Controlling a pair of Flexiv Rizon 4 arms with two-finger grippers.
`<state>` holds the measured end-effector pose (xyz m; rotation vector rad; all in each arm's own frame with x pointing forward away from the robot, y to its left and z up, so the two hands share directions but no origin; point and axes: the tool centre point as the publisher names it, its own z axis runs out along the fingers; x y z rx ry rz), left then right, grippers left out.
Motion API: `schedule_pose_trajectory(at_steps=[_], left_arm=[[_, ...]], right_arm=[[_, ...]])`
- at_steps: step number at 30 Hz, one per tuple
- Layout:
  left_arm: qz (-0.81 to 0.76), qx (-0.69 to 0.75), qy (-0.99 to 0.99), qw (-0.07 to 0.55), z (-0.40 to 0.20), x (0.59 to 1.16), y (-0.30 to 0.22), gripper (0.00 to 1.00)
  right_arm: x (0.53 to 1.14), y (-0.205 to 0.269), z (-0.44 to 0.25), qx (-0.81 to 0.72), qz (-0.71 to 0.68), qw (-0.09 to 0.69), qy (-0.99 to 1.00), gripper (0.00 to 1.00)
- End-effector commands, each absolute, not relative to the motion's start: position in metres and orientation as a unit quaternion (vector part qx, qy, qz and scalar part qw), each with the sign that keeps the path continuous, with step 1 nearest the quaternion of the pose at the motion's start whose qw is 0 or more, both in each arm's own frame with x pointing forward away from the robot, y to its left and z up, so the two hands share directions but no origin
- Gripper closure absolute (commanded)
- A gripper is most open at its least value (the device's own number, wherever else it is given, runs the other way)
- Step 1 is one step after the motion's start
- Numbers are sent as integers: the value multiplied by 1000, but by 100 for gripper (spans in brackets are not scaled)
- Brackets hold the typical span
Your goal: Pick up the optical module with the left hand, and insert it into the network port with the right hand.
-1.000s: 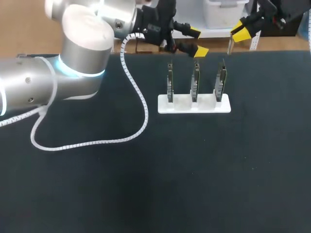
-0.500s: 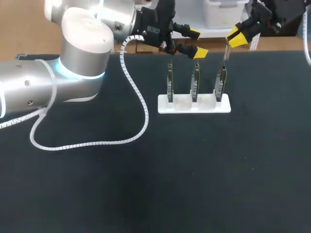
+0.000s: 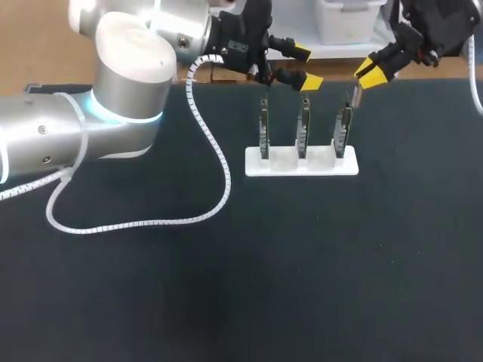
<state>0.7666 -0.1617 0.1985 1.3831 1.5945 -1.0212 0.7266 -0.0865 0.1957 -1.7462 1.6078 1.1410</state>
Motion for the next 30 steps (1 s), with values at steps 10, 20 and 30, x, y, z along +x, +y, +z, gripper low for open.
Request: schedule_pose_trajectory(at_steps=[10,20,30], left_arm=[[-400,544,627,388,198,766,-162,0],[-400,544,627,388,198,766,-162,0],[-400,544,627,388,198,766,-162,0]], right_arm=[[747,-83,195,-657,421,230,581,100],[744,-82,188,-646,423,232,591,100],[743,-85,184,-642,418,236,598,100]])
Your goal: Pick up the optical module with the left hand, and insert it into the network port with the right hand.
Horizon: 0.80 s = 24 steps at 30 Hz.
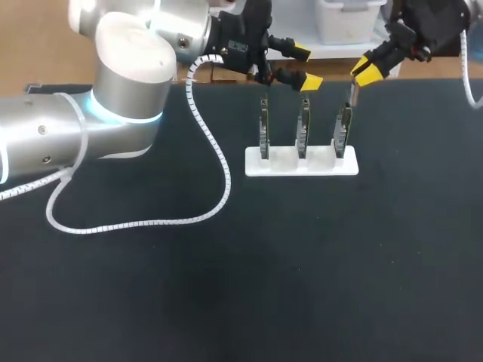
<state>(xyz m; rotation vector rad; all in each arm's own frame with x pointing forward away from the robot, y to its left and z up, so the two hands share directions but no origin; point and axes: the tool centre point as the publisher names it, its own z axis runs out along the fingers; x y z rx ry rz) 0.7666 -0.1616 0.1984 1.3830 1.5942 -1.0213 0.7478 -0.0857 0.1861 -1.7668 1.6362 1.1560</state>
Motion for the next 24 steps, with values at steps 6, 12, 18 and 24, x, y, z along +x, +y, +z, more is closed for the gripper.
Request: schedule_pose_trajectory(at_steps=[6,12,18,24], left_arm=[[-400,544,627,388,198,766,-162,0],[-400,544,627,388,198,766,-162,0],[-400,544,627,388,198,766,-162,0],[-400,544,627,388,198,766,-162,0]], right_arm=[[745,-82,180,-640,422,233,598,100],[746,-82,176,-638,424,231,600,100],[752,-81,182,-646,416,228,598,100],[758,-81,183,-648,413,224,600,100]])
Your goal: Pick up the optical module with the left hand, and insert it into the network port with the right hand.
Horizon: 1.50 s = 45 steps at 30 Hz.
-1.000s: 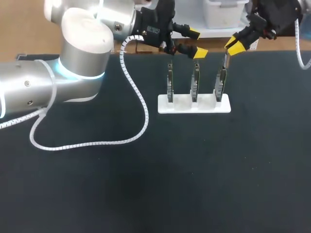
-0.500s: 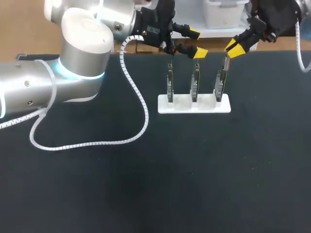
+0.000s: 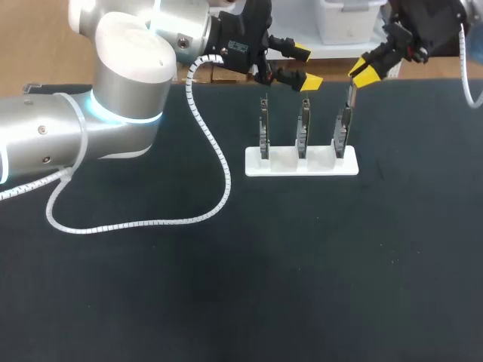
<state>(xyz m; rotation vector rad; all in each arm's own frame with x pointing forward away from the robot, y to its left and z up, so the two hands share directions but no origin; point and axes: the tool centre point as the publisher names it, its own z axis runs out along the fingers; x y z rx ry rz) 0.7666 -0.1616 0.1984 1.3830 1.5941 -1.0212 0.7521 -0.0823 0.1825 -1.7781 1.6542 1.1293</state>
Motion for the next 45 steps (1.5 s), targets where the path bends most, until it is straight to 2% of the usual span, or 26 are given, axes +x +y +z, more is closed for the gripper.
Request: schedule_pose_trajectory(at_steps=[1,45], left_arm=[[-400,544,627,388,198,766,-162,0],[-400,544,627,388,198,766,-162,0]], right_arm=[[759,-81,182,-648,413,224,599,100],[753,-81,171,-634,392,245,620,100]])
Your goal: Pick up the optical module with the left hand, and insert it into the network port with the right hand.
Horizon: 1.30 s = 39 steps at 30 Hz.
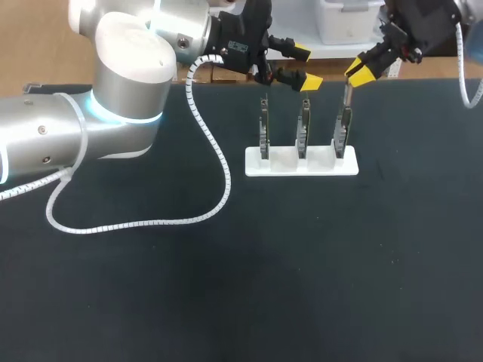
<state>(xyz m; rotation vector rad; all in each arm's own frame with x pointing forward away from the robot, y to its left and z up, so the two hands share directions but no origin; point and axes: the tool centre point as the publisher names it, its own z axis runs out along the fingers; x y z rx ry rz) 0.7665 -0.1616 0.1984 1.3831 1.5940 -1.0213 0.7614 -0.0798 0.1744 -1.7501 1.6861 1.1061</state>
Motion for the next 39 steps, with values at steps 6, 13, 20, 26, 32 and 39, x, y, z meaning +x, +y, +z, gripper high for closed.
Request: schedule_pose_trajectory(at_steps=[6,13,20,26,32,39], left_arm=[[-400,544,627,388,198,766,-162,0],[-400,544,627,388,198,766,-162,0],[-400,544,627,388,198,766,-162,0],[-400,544,627,388,198,766,-162,0],[-400,544,627,388,198,766,-162,0],[-400,544,627,388,198,766,-162,0]], right_arm=[[754,-80,181,-643,376,258,615,100],[746,-80,185,-643,371,255,619,100],[747,-83,177,-639,374,248,625,100],[755,-82,174,-642,377,241,623,100],[759,-78,182,-651,372,242,616,100],[752,-80,178,-643,367,245,625,100]])
